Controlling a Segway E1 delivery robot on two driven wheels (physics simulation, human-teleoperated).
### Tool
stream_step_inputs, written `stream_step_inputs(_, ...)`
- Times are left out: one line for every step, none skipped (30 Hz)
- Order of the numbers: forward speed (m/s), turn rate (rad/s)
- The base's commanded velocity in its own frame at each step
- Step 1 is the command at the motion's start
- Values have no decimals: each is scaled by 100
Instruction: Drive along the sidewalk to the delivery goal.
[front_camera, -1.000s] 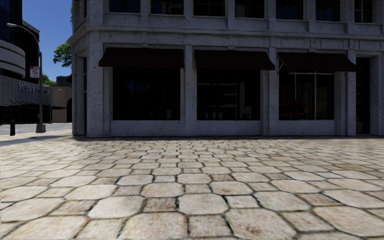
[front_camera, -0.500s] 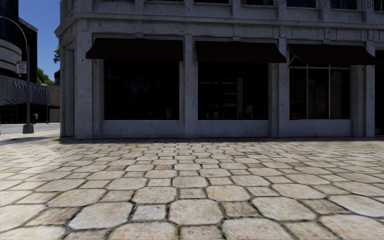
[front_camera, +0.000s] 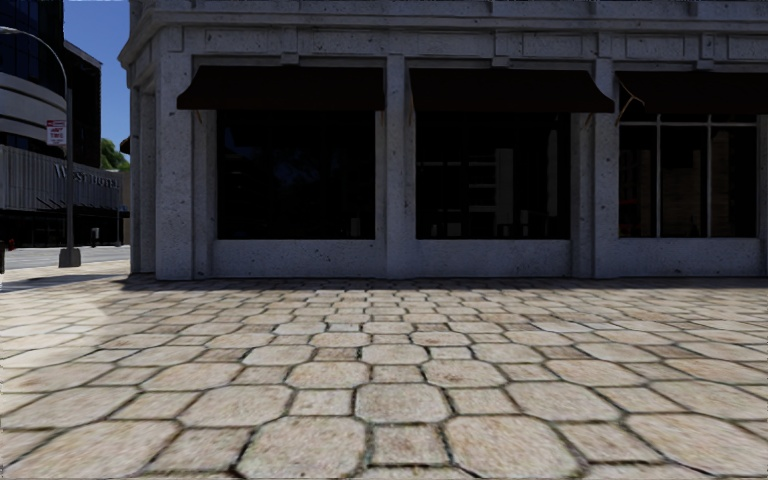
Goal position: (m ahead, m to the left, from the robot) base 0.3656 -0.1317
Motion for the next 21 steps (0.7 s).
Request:
stream_step_inputs(90,22)
stream_step_inputs(90,22)
stream_step_inputs(90,21)
stream_step_inputs(90,0)
stream_step_inputs(89,0)
stream_step_inputs(89,0)
stream_step_inputs(87,0)
stream_step_inputs(74,0)
stream_step_inputs(54,0)
stream_step_inputs(33,0)
stream_step_inputs(33,0)
stream_step_inputs(3,0)
stream_step_inputs(0,0)
stream_step_inputs(0,0)
stream_step_inputs(0,0)
stream_step_inputs(0,0)
stream_step_inputs(0,0)
stream_step_inputs(0,0)
stream_step_inputs(0,0)
stream_step_inputs(0,0)
stream_step_inputs(0,0)
